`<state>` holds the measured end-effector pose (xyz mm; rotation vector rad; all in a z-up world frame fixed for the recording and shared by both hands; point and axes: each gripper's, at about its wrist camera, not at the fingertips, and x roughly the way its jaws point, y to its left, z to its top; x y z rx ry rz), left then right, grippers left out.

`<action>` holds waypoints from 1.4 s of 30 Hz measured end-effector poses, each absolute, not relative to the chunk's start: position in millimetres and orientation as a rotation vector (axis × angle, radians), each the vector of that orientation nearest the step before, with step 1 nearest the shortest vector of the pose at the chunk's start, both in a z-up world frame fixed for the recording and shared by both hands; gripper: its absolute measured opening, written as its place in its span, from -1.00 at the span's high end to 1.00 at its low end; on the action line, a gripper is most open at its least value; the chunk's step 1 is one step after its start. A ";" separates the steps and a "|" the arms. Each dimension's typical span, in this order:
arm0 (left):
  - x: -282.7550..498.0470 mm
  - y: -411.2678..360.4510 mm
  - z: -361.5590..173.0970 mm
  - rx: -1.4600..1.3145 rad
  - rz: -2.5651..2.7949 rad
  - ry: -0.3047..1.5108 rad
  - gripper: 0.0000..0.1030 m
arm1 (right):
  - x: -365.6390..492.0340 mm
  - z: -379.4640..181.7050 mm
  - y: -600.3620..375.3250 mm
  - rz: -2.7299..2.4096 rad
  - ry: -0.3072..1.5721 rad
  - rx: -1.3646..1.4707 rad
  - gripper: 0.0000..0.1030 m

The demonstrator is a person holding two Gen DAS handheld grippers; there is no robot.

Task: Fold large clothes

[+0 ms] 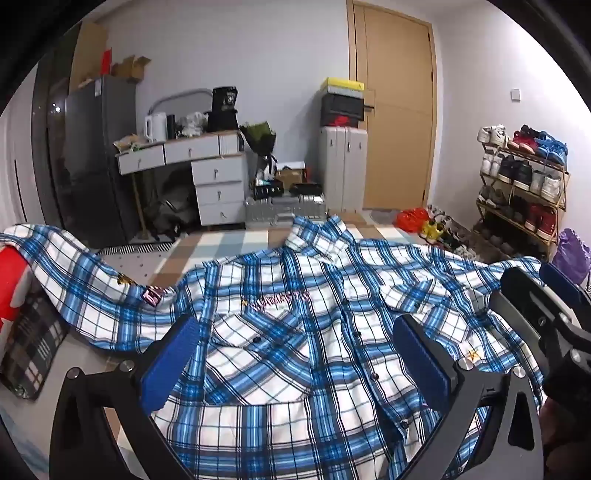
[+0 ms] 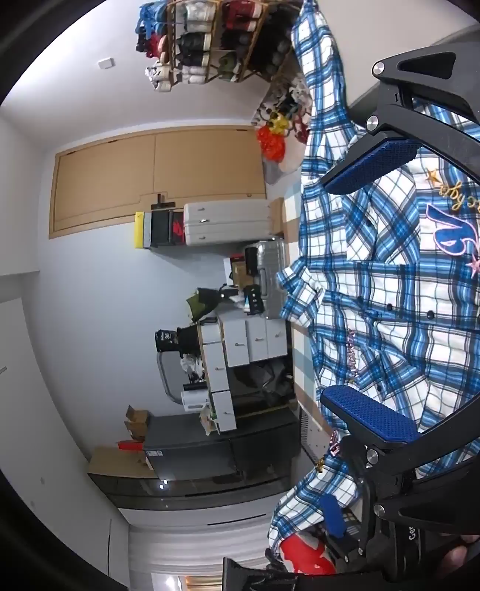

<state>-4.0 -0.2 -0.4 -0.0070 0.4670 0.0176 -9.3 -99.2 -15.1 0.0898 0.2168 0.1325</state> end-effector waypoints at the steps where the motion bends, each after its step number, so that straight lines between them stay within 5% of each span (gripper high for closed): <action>1: -7.3 0.1 0.0 -0.011 0.026 0.468 -0.98 | -9.0 -15.1 -98.6 0.133 0.220 0.080 -1.00; 42: 2.0 0.3 -3.1 0.009 0.026 0.498 -0.98 | -12.1 -15.6 -95.2 0.161 0.205 0.103 -1.00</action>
